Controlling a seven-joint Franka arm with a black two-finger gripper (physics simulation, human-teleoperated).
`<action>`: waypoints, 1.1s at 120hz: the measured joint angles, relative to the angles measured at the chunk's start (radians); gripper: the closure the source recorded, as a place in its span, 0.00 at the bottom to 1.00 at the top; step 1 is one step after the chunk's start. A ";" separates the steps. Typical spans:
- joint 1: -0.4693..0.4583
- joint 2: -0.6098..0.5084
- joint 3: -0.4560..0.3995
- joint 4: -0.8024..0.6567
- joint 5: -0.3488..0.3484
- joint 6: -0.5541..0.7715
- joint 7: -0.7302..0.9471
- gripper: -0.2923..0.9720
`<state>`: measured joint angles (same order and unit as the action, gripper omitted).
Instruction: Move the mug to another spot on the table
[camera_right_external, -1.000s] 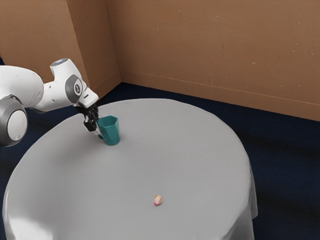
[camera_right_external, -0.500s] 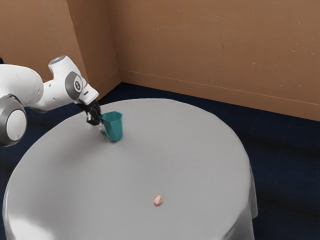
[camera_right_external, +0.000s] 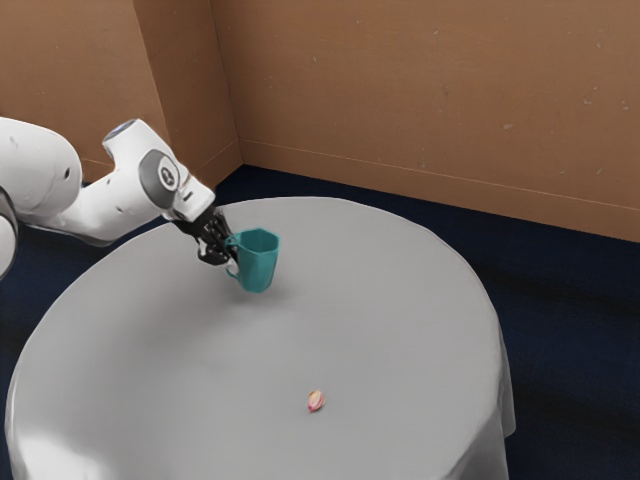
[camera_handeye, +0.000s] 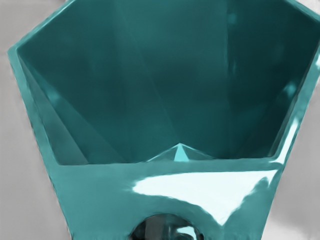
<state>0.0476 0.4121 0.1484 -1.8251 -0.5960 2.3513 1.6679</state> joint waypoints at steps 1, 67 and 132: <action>-0.002 -0.006 0.000 -0.008 -0.002 0.001 0.001 0.85; -0.128 -0.295 0.003 -0.516 -0.215 0.302 0.080 0.85; -0.057 -0.362 0.004 -0.675 -0.301 0.427 0.125 0.85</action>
<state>-0.0091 0.0499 0.1520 -2.5006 -0.8971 2.7788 1.7930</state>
